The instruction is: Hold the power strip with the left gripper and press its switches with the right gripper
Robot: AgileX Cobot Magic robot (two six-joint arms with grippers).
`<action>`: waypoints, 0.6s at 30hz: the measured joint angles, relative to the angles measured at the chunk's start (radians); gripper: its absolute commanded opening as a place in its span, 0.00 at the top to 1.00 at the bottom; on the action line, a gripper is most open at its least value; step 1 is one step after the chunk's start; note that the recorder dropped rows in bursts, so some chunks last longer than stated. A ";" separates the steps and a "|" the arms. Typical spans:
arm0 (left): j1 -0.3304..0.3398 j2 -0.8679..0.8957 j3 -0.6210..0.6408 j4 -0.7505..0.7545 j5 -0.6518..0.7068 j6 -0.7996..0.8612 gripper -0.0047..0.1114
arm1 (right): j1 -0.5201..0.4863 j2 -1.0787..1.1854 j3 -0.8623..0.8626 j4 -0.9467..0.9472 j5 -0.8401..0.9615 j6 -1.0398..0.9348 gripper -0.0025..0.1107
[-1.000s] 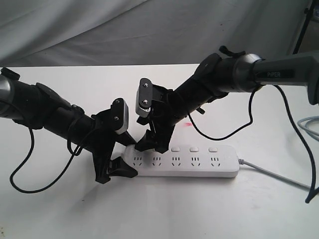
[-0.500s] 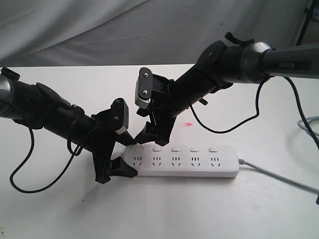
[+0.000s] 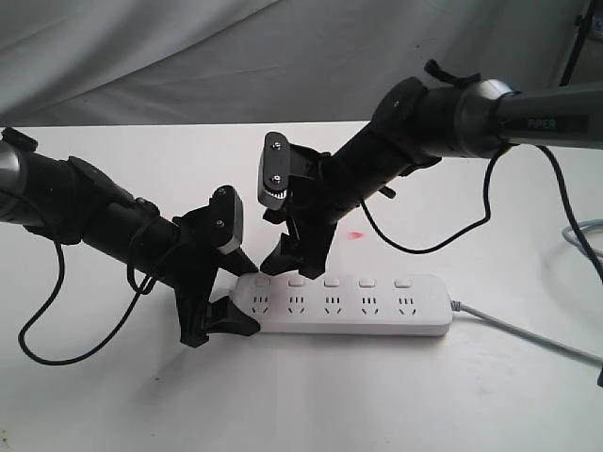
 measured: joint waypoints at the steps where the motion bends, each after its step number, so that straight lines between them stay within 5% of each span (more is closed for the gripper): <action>1: 0.000 0.000 0.000 0.000 0.000 0.000 0.96 | 0.000 0.000 0.000 -0.012 0.000 0.007 0.35; 18: 0.000 0.000 0.000 0.000 0.000 0.000 0.96 | -0.034 -0.002 0.001 -0.068 0.026 0.049 0.35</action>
